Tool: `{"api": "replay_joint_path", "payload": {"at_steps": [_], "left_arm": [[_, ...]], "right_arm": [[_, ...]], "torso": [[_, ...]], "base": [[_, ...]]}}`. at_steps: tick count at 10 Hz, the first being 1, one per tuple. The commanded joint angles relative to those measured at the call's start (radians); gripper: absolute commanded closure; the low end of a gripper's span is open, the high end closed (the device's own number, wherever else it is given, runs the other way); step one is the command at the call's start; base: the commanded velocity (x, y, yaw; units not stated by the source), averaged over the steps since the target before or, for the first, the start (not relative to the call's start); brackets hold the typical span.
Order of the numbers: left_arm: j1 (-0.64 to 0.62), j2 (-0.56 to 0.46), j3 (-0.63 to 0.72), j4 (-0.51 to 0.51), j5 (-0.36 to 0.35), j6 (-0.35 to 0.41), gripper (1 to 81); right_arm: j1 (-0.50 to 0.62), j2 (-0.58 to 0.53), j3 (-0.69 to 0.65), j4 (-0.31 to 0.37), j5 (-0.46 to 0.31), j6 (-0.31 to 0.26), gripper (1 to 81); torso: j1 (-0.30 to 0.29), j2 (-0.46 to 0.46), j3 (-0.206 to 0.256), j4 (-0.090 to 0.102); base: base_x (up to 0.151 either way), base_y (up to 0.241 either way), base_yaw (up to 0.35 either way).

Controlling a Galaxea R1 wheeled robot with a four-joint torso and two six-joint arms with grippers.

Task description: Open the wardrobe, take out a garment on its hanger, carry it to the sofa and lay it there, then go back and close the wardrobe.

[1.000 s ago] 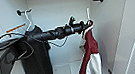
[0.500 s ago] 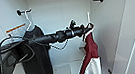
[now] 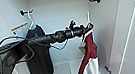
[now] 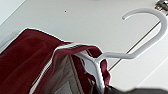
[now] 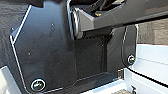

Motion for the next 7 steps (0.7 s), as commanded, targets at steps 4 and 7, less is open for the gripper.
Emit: {"api": "replay_joint_path", "payload": {"at_steps": [4, 7], "left_arm": [[-0.206, -0.005, 0.018, 0.020, -0.068, 0.014, 81.1], [-0.206, -0.012, 0.038, 0.020, -0.070, 0.011, 81.1]], "right_arm": [[0.043, 0.006, 0.007, -0.007, -0.049, -0.002, 1.0], [0.039, 0.006, 0.007, -0.007, -0.049, -0.002, 1.0]], "torso": [[0.000, 0.000, 0.000, 0.000], [0.000, 0.000, 0.000, 0.000]], "base": [[-0.110, 0.000, 0.000], [-0.128, 0.000, 0.000]]}}
